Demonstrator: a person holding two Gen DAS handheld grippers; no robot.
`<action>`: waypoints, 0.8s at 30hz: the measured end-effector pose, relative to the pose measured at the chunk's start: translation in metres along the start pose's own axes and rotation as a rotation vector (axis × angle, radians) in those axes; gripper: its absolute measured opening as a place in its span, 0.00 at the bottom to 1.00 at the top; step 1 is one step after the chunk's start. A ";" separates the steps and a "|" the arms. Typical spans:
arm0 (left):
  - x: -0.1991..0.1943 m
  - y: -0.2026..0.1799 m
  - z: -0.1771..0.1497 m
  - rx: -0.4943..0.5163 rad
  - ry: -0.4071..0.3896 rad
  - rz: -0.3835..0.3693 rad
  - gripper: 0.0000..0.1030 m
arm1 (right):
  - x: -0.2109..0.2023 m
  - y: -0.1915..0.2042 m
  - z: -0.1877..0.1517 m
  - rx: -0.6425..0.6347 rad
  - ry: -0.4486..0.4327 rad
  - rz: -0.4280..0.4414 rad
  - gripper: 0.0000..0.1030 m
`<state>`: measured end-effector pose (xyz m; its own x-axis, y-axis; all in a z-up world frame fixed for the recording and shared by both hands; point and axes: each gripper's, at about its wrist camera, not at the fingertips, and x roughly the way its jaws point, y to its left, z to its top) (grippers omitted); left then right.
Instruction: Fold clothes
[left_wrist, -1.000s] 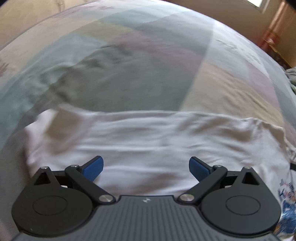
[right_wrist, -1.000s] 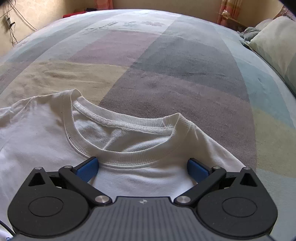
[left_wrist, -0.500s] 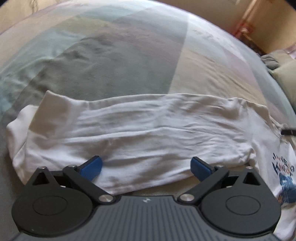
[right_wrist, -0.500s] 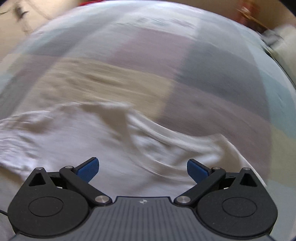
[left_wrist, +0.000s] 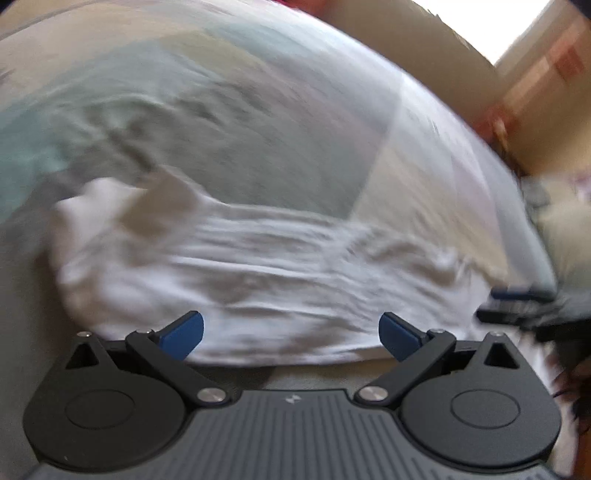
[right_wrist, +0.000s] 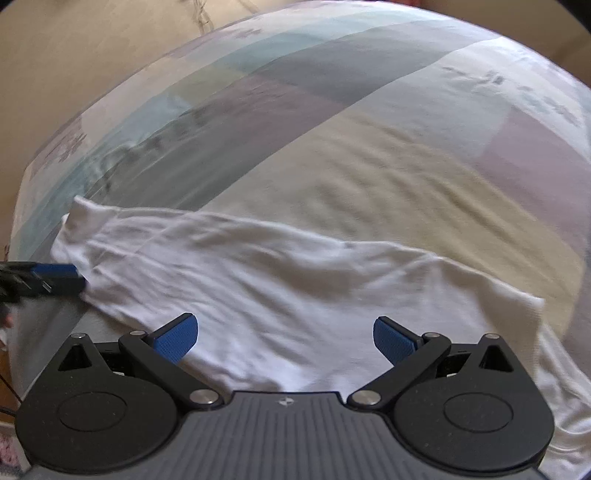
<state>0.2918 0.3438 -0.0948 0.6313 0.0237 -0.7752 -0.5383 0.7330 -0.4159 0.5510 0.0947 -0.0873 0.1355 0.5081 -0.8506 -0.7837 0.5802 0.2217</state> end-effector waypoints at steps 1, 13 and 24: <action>-0.011 0.010 -0.001 -0.047 -0.028 0.011 0.97 | 0.004 0.002 0.000 0.003 0.010 0.008 1.00; -0.008 0.106 0.001 -0.468 -0.159 -0.170 0.98 | 0.025 0.039 0.010 -0.069 0.025 0.065 1.00; 0.008 0.151 0.002 -0.641 -0.222 -0.262 0.89 | 0.031 0.050 0.022 -0.022 -0.006 0.074 1.00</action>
<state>0.2169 0.4565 -0.1633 0.8462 0.0889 -0.5254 -0.5322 0.1929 -0.8244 0.5293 0.1535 -0.0922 0.0798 0.5528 -0.8295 -0.8047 0.5269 0.2737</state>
